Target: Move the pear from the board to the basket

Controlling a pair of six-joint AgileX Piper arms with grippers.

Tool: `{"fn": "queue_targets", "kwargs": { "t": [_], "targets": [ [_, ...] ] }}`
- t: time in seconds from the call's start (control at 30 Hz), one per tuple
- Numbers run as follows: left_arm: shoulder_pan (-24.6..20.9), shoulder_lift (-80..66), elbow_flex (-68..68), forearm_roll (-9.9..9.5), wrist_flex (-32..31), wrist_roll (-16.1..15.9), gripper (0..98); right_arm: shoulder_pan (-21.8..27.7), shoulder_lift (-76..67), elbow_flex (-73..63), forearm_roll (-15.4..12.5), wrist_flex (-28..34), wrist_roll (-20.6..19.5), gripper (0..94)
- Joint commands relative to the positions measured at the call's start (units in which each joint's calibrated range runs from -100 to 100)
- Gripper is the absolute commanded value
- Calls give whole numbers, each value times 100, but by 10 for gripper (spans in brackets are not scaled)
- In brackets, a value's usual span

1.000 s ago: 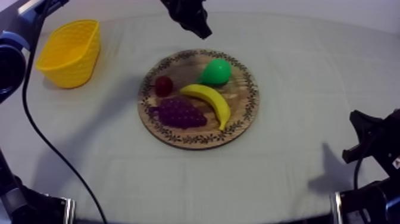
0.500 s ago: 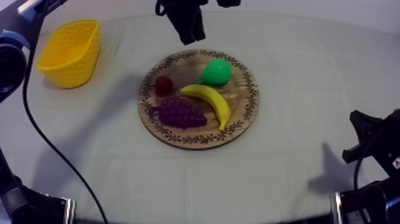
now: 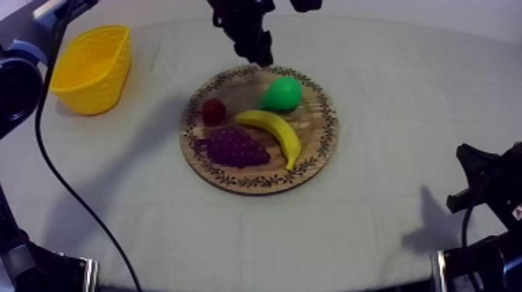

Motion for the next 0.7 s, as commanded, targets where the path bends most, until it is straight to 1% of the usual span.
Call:
{"fn": "queue_targets", "kwargs": {
  "t": [0.0, 0.17, 0.37, 0.67],
  "targets": [
    [11, 23, -15, -31, -2, 79, 647, -3, -4, 0, -1, 1, 4, 4],
    [44, 157, -90, -84, -2, 173, 696, -3, -4, 0, -1, 1, 4, 4],
    [67, 562, -314, -74, -2, 212, 730, -3, -4, 0, -1, 1, 4, 4],
    [190, 1394, -1028, -84, 0, 352, 776, -3, -4, 0, -1, 1, 4, 4]
  ]
}}
